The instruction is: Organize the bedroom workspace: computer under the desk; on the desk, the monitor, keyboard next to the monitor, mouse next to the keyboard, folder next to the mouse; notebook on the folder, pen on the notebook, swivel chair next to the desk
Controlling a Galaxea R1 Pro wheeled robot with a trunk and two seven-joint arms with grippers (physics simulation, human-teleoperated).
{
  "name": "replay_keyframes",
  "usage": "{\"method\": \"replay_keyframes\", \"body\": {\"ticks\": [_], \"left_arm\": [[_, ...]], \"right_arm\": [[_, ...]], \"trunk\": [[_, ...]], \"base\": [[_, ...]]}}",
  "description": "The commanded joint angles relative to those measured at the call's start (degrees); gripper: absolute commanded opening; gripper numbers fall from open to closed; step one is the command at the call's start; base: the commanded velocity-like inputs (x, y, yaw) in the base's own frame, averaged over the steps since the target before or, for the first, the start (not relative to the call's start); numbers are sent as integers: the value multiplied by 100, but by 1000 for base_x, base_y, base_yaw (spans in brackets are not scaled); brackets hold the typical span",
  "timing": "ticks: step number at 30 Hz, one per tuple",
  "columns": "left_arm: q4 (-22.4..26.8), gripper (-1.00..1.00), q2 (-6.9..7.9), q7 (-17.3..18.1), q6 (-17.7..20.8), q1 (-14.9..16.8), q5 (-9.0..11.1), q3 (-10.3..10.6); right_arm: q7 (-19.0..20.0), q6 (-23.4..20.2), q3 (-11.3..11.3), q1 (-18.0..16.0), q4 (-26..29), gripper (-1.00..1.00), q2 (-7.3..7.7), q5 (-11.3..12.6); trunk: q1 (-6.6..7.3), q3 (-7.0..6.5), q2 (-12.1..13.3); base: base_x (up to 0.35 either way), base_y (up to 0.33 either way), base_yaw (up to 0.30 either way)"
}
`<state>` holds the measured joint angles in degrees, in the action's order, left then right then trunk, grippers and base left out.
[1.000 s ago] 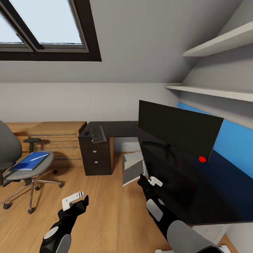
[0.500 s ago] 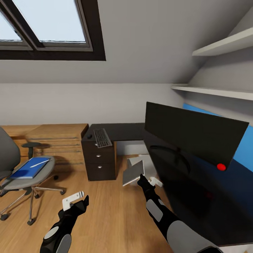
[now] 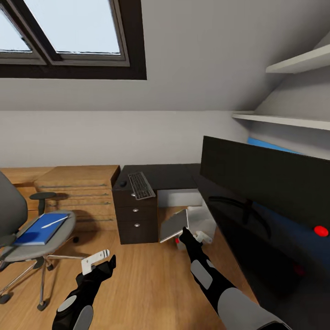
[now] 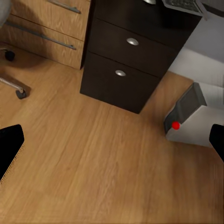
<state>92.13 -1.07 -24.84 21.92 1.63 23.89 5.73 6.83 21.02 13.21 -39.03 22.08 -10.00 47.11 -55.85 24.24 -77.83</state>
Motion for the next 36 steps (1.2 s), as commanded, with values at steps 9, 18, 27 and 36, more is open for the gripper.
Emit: {"method": "replay_keyframes", "body": {"ticks": [9, 18, 27, 36], "left_arm": [[6, 100, 2, -47, 9, 4, 54, 7], [0, 100, -2, -51, 9, 4, 47, 19], [-26, 100, -7, -56, 14, 4, 45, 23], [-37, 100, -7, -56, 14, 4, 44, 20]], "right_arm": [[-20, 22, -5, 6, 398, -100, 0, 50], [-146, 4, -37, 1049, 2891, -100, 0, 41], [-443, -359, -20, 1559, 4167, -100, 310, 52], [-424, -369, -20, 1577, 4208, -100, 325, 45]], "trunk": [[-3, 4, -4], [-3, 4, -4], [-3, 4, -4], [-3, 4, -4]], "base": [[232, 270, 0], [233, 225, 0], [65, 27, 0], [1, 1, 0]]}}
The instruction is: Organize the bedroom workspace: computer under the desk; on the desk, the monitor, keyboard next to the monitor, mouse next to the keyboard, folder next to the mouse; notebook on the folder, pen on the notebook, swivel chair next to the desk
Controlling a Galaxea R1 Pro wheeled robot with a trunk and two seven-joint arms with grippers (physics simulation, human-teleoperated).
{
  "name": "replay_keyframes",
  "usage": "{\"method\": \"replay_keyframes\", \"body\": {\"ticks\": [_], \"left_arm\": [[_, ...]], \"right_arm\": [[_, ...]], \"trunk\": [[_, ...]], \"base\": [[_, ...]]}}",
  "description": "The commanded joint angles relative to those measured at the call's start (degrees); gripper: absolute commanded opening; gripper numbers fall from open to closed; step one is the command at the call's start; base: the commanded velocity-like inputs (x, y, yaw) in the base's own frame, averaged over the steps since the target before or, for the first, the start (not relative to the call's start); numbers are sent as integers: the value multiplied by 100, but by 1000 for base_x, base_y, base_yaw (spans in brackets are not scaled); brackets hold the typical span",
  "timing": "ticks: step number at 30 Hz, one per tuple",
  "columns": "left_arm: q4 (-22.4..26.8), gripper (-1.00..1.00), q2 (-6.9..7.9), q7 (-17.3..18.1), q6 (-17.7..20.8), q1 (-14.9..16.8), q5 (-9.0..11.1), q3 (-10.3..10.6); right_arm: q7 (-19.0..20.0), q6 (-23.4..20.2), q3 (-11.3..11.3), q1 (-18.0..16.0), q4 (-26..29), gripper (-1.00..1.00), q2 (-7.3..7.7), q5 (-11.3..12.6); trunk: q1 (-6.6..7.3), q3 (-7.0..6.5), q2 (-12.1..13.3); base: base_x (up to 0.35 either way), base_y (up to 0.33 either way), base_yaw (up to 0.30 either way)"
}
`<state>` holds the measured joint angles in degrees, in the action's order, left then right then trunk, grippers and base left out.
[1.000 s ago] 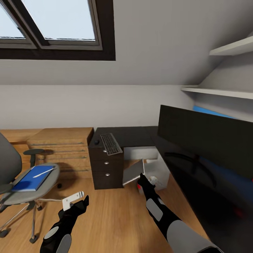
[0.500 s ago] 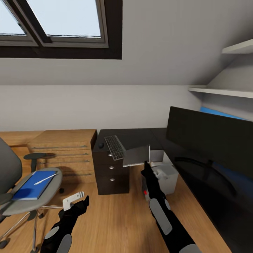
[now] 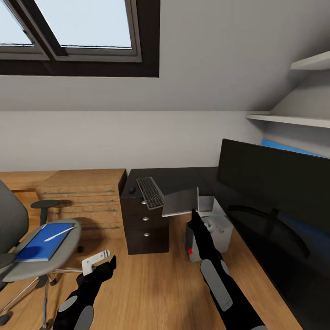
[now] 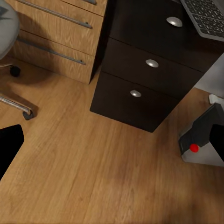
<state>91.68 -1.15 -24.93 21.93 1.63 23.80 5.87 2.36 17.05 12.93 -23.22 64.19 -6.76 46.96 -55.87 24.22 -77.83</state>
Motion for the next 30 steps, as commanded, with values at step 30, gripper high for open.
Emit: {"method": "replay_keyframes", "body": {"ticks": [30], "left_arm": [[8, 100, 4, -47, 8, 4, 46, 2]], "right_arm": [[12, 44, -154, 2, -165, -100, -13, 1038]], "trunk": [[0, 6, -4]], "base": [[200, 2, 0]]}}
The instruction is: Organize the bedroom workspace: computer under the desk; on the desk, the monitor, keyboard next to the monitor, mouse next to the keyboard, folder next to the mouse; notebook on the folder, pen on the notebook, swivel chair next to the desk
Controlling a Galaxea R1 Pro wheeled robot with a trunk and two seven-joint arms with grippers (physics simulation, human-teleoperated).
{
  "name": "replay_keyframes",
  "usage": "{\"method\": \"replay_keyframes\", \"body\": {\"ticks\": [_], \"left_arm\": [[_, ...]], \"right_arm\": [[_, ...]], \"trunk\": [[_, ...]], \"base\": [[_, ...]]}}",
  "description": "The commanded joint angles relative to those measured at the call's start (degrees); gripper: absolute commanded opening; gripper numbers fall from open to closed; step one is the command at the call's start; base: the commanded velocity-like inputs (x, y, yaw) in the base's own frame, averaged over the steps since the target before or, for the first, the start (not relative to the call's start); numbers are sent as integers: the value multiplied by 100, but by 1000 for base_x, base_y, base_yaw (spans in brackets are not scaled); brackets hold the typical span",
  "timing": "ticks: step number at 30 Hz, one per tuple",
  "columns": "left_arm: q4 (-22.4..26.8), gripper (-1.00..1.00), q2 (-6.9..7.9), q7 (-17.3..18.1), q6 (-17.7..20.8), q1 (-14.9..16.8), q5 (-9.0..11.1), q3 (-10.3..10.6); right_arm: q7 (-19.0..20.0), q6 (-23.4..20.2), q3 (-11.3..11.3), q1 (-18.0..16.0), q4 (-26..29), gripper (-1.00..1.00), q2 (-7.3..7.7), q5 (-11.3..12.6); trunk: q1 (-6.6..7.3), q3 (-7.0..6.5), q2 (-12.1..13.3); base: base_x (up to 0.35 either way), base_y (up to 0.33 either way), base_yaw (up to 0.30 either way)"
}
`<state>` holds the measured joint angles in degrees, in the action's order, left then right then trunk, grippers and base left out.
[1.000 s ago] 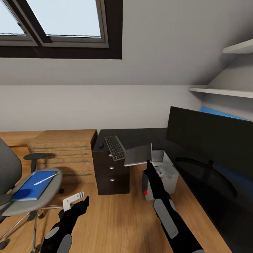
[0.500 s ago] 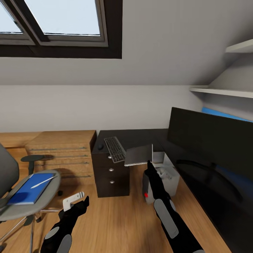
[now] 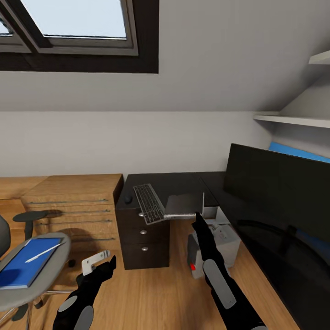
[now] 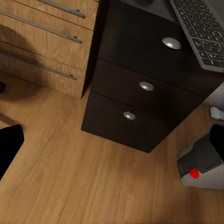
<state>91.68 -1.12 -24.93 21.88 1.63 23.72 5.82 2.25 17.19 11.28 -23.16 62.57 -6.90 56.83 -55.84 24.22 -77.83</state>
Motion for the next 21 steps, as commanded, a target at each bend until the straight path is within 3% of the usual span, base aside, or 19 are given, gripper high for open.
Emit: {"method": "replay_keyframes", "body": {"ticks": [1, 4, 5, 6, 7, 8, 9, 13, 17, 21], "left_arm": [[7, 100, 2, -47, 12, 4, 53, 7], [7, 100, 5, -42, 11, 4, 59, 7], [7, 100, 7, -41, 10, 4, 60, 6], [7, 100, 7, -40, 10, 4, 60, 6], [7, 100, 10, -40, 10, 4, 63, 6], [7, 100, 13, -39, 11, 4, 67, 3], [7, 100, 14, -37, 14, 4, 68, 1], [12, 100, 15, -28, 22, 4, 77, -10], [20, 100, 15, -23, 19, 4, 79, -17], [24, 100, 16, -21, 18, 4, 80, -20]], "right_arm": [[23, 30, -31, -5, -21, -100, -2, 141], [22, 28, -234, -5, -76, -100, -9, 628], [22, 27, -333, -5, -91, -100, -10, 953], [23, 28, -373, -5, -97, -100, -11, 1130], [28, 29, -431, -5, -108, -100, -12, 1507], [41, 34, -480, -5, -131, -100, -9, 2033], [51, 42, -498, -5, -144, -100, -8, 2283], [64, 67, -529, -5, -167, -100, -5, 2644], [56, 72, -543, -10, -282, -100, 3, 2693], [44, 169, -554, -53, -838, -100, 42, 2708]], "trunk": [[-3, 6, -3], [-3, 6, -3], [-3, 6, -3], [-3, 6, -3], [-3, 6, -3], [-3, 6, -3], [-3, 6, -3], [-3, 6, -3], [-3, 6, -3], [-3, 6, -3]], "base": [[321, 67, 0], [315, 132, 0], [308, 171, 0], [307, 180, 0], [305, 192, 0], [302, 202, 0], [301, 195, 0], [299, 171, 0], [301, 136, 0], [314, 35, 0]]}}
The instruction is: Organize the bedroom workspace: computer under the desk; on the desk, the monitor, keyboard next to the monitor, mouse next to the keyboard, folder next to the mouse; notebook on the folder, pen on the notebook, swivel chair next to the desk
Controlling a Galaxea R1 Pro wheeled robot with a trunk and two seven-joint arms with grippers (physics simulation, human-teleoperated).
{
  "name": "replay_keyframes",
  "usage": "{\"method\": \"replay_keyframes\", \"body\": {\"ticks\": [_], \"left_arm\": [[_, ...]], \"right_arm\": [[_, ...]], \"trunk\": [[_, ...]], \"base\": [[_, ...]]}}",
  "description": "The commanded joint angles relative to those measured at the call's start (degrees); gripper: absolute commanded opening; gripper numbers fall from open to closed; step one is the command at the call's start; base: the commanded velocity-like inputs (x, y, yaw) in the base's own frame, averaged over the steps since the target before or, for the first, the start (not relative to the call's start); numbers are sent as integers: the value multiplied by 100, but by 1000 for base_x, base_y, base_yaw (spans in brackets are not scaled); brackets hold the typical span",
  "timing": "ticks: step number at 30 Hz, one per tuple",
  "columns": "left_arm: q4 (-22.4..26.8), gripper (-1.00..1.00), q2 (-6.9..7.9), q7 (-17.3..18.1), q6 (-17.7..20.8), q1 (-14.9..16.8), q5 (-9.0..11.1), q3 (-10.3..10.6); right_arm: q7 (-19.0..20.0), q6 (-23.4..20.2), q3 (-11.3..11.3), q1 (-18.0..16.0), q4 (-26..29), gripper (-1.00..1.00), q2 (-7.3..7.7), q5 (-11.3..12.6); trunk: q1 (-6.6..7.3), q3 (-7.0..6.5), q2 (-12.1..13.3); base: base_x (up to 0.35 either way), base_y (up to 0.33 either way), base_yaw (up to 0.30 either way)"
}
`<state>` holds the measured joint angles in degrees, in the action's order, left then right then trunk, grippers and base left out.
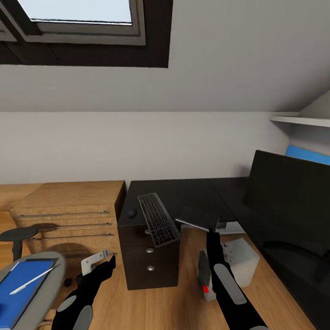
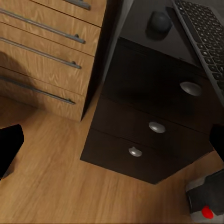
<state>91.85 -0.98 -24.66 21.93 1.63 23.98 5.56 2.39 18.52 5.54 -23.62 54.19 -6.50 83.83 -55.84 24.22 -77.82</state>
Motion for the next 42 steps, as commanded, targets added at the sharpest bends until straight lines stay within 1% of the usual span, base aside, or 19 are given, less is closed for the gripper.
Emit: {"method": "replay_keyframes", "body": {"ticks": [1, 6, 9, 13, 23, 28, 36, 40, 42], "left_arm": [[8, 100, 1, -47, 13, 4, 54, 7], [8, 100, 1, -52, 13, 4, 54, 6], [22, 100, 1, -54, 3, 4, 49, 2], [31, 100, 2, -56, -3, 4, 46, -1], [34, 100, 7, -56, -13, 4, 45, -10], [34, 100, 9, -56, -13, 4, 46, -19], [77, 100, 8, -54, -17, 4, 45, -32], [88, 100, 12, -50, -16, 4, 48, -99], [92, 100, 11, -49, -12, 4, 51, -192]], "right_arm": [[32, 105, 23, -43, -197, -100, 40, 9], [30, 269, 26, -127, -428, -100, 75, -6], [27, 425, 26, -238, -644, -100, 88, -19], [29, 483, 26, -304, -749, -100, 94, -23], [33, 524, 26, -326, -783, -100, 96, -24], [34, 675, 33, -327, -782, -100, 96, -25], [38, 719, 35, -327, -779, -100, 96, -25], [46, 724, 35, -327, -779, -100, 96, -26], [54, 735, 35, -326, -775, -100, 100, -36]], "trunk": [[-3, 6, -4], [-3, 6, -4], [-3, 6, -4], [-3, 6, -4], [-3, 6, -4], [-3, 6, -4], [-3, 6, -4], [-3, 6, -4], [-3, 6, -4]], "base": [[317, 7, 0], [199, 4, 0], [55, 1, 0], [21, 0, 0], [246, 0, 0], [301, 0, 0], [83, 0, 0], [14, 0, 0], [5, 0, 0]]}}
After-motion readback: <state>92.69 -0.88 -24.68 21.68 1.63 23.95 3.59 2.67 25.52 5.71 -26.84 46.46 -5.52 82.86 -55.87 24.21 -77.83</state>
